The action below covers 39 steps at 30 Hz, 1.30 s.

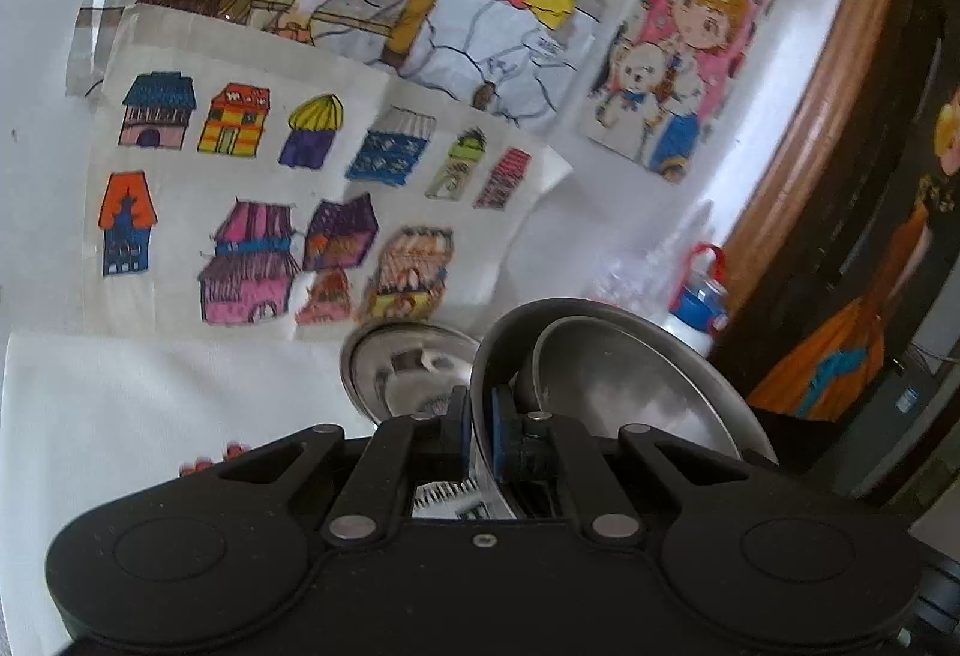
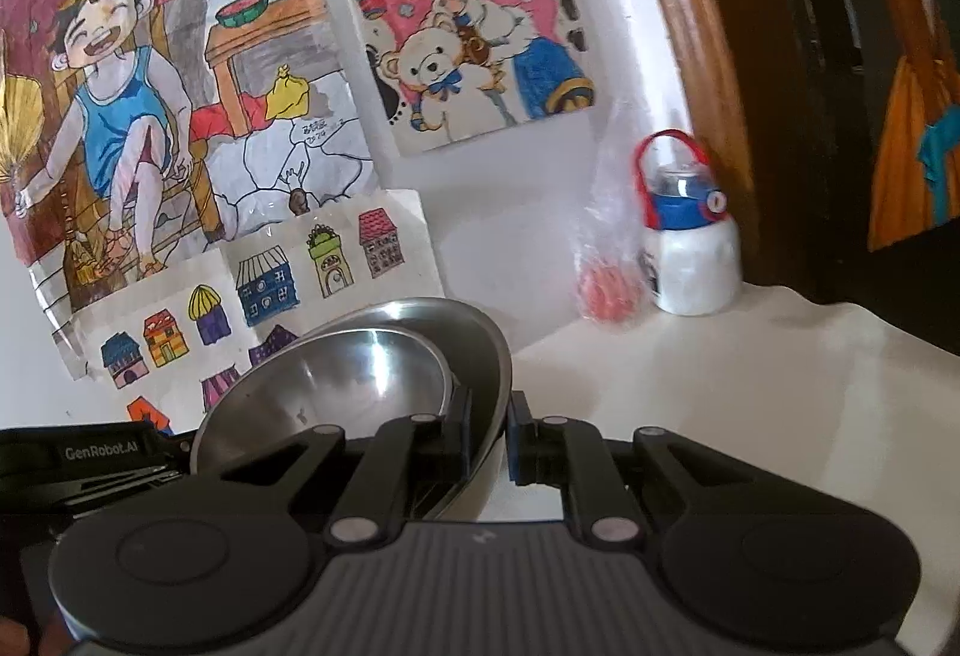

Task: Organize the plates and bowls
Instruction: 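Close both grippers on the rim of the nested bowl stack, then carry the nested bowls with both grippers onto the steel plate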

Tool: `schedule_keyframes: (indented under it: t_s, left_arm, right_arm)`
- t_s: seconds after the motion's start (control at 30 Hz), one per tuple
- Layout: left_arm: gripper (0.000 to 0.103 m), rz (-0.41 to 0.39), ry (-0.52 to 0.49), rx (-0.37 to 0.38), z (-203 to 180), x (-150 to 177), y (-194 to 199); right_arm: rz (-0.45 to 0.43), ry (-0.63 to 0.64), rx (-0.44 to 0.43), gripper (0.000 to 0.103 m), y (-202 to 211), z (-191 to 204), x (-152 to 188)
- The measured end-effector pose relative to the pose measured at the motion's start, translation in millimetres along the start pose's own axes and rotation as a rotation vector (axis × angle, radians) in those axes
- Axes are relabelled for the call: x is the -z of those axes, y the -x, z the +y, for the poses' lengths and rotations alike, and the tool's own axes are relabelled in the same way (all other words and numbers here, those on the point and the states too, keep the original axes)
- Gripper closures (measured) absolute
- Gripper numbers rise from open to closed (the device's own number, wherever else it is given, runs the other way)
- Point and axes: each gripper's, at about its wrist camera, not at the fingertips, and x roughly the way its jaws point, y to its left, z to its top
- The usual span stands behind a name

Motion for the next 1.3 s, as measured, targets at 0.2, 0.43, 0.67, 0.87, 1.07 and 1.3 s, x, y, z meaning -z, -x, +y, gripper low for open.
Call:
schedule_keyframes:
  t_s: [0.2, 0.43, 0.67, 0.87, 1.07, 1.3]
  left_arm:
    - [0.099, -0.004, 0.007, -0.040, 14.0, -21.8, -35.8]
    - [0.099, 0.030, 0.017, -0.076, 31.2, -36.2, -88.1]
    - [0.098, 0.054, 0.021, -0.106, 40.0, -39.3, -122.4]
    - [0.098, 0.072, 0.023, -0.128, 47.5, -36.0, -136.6]
    - [0.098, 0.077, 0.027, -0.147, 52.6, -33.5, -141.2]
    - [0.098, 0.082, 0.032, -0.158, 54.5, -33.4, -144.4]
  right_arm:
    - [0.022, 0.013, -0.033, 0.090, -54.0, 3.3, -11.5]
    - [0.052, 0.035, -0.037, 0.090, -109.5, 5.3, -12.2]
    - [0.089, 0.027, -0.039, 0.090, -141.6, 2.7, -8.0]
    - [0.115, 0.020, -0.045, 0.090, -156.9, 2.6, -1.0]
    - [0.126, 0.014, -0.049, 0.090, -165.0, 3.5, 2.8]
    - [0.136, 0.013, -0.049, 0.090, -169.8, 3.6, 3.5]
